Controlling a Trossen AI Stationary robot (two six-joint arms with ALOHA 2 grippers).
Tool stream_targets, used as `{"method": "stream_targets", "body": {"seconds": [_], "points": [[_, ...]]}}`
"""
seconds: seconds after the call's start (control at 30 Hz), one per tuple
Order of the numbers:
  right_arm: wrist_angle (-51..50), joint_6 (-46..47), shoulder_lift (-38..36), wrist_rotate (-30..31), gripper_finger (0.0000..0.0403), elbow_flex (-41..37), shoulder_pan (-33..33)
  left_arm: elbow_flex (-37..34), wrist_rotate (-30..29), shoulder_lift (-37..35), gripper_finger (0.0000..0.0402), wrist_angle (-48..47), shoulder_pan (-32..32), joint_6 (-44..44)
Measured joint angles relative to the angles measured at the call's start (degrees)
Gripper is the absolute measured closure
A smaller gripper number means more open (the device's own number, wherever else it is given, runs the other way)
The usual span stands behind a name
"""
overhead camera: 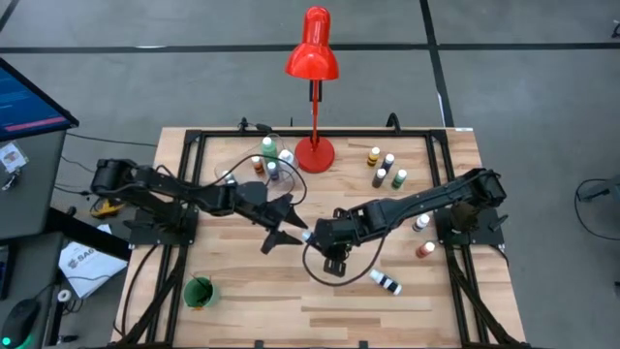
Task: Pick & Place Paint Supplies
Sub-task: Put the black paint bottle into the transparent bin
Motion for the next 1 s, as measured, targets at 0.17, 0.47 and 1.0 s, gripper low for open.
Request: {"method": "stream_targets", "body": {"seconds": [0.17,0.47,1.0], "points": [[-0.2,0.0,0.0,-0.1,0.0265,0.0,0.0,1.5,0.0,1.1,0.016,0.3,0.0,-0.2],[-0.2,-0.7,0.0,-0.1,0.026,0.0,0.0,1.9,0.0,1.1,0.016,0.3,0.0,0.3],[-0.1,-2.5,0.0,-0.1,0.0258,0.0,-0.4,1.9,0.0,1.1,0.0235,-0.2,-0.1,0.2]]}}
